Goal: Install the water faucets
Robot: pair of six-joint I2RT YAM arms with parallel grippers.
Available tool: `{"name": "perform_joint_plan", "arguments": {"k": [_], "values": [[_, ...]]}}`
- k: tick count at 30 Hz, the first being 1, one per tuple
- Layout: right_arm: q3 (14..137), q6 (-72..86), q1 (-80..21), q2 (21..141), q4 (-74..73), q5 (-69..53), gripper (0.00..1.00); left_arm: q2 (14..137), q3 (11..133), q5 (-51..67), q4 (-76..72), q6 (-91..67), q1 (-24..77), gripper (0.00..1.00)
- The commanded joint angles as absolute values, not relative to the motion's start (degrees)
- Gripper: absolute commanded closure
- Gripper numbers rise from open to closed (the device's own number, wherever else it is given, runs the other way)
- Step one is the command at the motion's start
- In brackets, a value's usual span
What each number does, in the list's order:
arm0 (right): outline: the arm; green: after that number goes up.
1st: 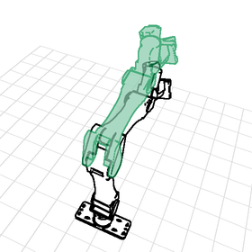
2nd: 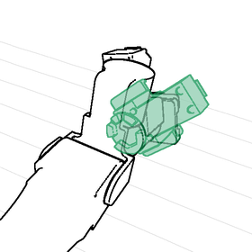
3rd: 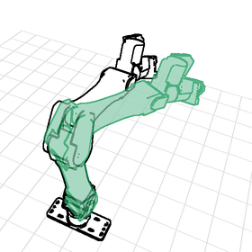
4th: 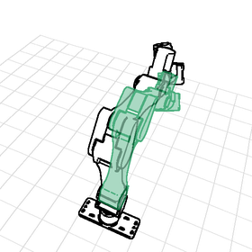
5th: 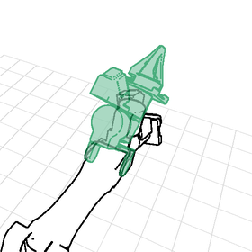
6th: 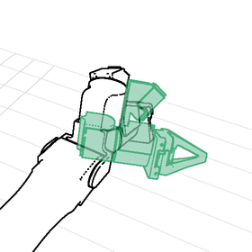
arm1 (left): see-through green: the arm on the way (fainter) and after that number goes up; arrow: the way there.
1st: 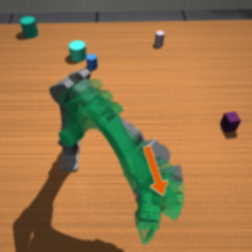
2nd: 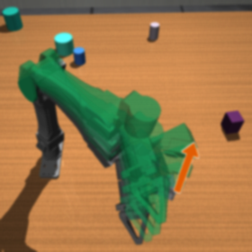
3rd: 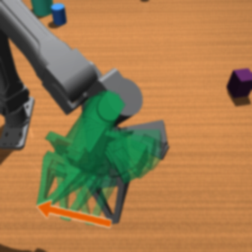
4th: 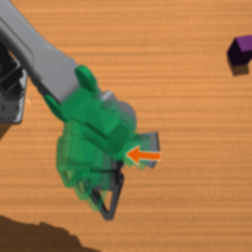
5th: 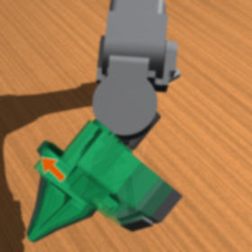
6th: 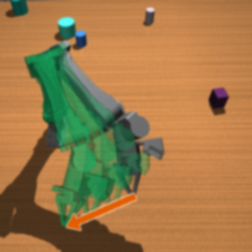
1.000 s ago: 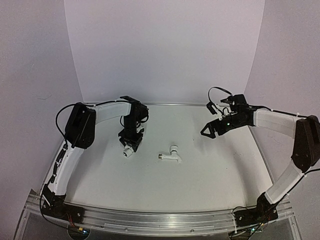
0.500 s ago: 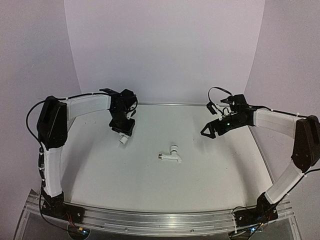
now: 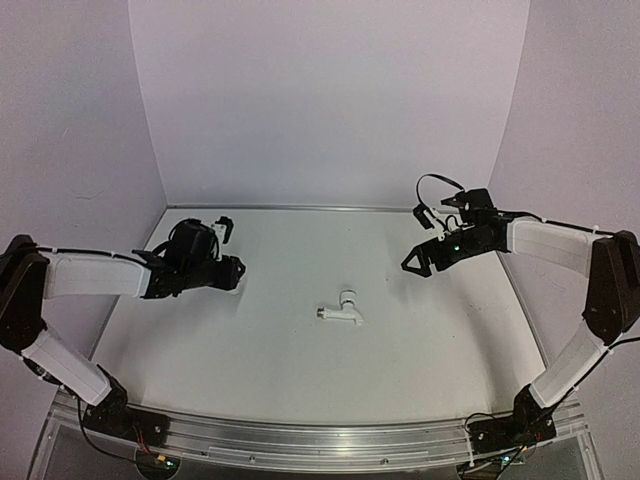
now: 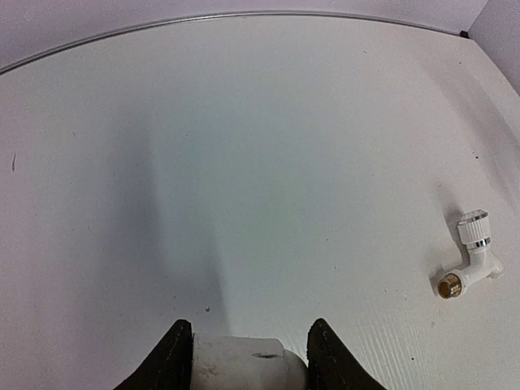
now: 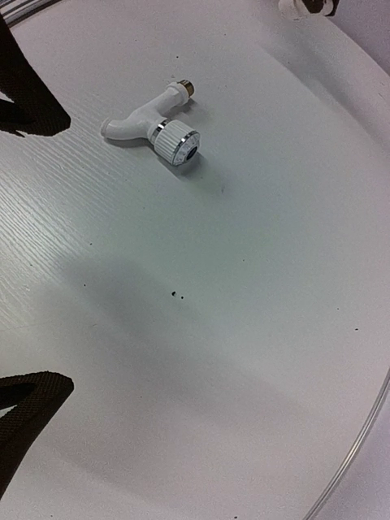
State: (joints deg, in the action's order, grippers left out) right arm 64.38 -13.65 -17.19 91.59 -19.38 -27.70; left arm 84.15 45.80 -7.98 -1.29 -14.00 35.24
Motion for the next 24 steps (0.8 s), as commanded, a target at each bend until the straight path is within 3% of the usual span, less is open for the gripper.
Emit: {"name": "perform_joint_plan", "arguments": {"k": [1, 12, 24], "values": [[64.64, -13.97, -17.4, 90.42, -19.33, -27.68, 0.02, 75.93, 35.87, -9.36, -23.43, -14.87, 36.22, 0.59], [64.35, -14.07, -17.36, 90.31, -19.25, -27.42, 0.02, 68.85, 15.87, -12.83, -40.77, -12.91, 41.3, 0.58], [63.74, -13.89, -17.4, 89.83, -19.18, -27.04, 0.02, 82.75, 7.52, -16.77, -64.53, -7.83, 46.77, 0.53]]}}
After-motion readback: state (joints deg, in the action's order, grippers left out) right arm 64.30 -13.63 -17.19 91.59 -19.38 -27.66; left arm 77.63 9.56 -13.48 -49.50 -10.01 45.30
